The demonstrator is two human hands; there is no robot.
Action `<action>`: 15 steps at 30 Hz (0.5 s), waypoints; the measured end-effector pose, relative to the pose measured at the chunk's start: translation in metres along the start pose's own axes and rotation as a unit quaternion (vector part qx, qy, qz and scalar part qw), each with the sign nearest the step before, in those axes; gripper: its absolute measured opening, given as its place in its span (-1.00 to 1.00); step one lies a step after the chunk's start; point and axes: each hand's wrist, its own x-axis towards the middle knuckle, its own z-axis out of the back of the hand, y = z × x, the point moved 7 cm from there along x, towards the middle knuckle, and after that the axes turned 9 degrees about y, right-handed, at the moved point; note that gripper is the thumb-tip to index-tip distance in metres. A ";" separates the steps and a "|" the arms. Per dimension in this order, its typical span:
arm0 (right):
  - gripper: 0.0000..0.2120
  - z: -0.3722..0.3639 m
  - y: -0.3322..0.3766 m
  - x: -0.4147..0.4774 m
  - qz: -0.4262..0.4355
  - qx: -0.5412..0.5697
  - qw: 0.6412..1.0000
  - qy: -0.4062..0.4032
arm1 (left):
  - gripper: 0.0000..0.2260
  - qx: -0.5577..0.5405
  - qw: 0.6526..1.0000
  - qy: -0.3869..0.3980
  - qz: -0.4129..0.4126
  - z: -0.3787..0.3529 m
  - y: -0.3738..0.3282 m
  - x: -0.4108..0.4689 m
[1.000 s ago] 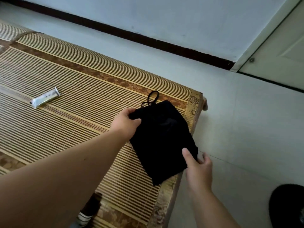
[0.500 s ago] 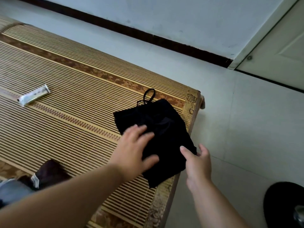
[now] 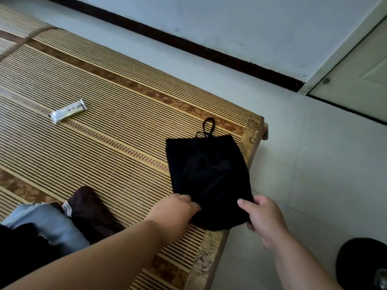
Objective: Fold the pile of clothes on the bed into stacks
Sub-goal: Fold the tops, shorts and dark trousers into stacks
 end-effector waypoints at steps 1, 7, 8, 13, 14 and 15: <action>-0.90 -0.001 -0.003 -0.005 -0.012 0.008 1.000 0.022 | -0.58 -0.059 0.998 0.019 -0.010 -0.001 0.005 -0.009; -0.81 -0.013 0.034 -0.030 -0.025 0.138 0.986 0.089 | -0.62 -0.422 0.906 -0.009 0.039 0.039 0.036 -0.053; -0.86 -0.018 0.048 -0.031 -0.013 0.189 0.976 0.104 | -0.66 -0.474 0.877 -0.051 0.058 0.049 0.044 -0.050; -0.68 -0.031 0.093 -0.012 0.107 0.082 0.988 0.074 | -0.57 -0.584 0.751 -0.182 0.247 0.050 0.080 -0.047; -0.62 -0.032 0.096 -0.007 0.128 -0.014 0.991 0.040 | -0.52 -0.578 0.743 -0.180 0.284 0.040 0.081 -0.050; -0.55 -0.034 0.096 -0.003 0.139 -0.105 0.985 0.015 | -0.48 -0.578 0.736 -0.169 0.310 0.027 0.081 -0.052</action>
